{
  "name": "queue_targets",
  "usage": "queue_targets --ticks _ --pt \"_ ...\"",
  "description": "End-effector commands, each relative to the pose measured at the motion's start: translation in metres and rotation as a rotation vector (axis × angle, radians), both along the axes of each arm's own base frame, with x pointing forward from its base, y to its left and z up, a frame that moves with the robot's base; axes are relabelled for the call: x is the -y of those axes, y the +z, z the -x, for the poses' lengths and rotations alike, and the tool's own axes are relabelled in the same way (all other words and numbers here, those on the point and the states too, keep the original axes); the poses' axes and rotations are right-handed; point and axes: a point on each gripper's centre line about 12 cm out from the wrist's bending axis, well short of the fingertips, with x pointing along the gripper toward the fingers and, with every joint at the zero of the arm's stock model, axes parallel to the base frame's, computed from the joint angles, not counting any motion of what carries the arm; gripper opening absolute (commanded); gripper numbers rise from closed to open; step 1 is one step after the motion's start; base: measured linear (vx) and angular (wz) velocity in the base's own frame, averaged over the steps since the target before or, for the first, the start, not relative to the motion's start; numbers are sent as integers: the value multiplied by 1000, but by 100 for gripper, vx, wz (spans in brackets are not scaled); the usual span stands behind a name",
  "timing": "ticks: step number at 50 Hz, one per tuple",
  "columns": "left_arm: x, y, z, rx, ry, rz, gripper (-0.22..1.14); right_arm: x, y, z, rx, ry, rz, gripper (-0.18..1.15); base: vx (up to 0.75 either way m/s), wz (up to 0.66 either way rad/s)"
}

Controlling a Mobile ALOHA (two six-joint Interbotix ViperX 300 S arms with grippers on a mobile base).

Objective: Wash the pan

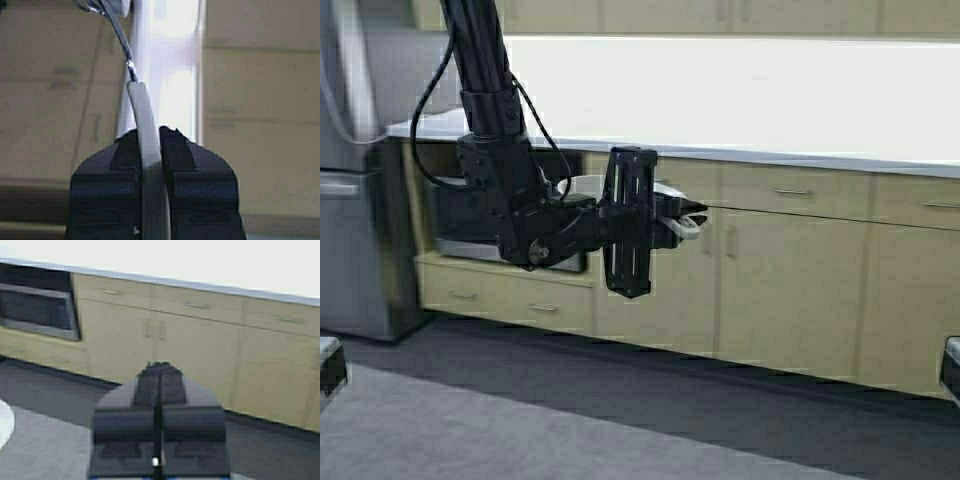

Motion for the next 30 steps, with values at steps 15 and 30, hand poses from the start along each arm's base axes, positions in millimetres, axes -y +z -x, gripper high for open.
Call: queue_targets --ticks 15,30 --pt "-2 32 -13 82 20 50 2 0 6 -2 17 2 1 7 6 65" --pt "0 29 -14 85 20 45 2 0 8 -1 28 2 1 7 7 63"
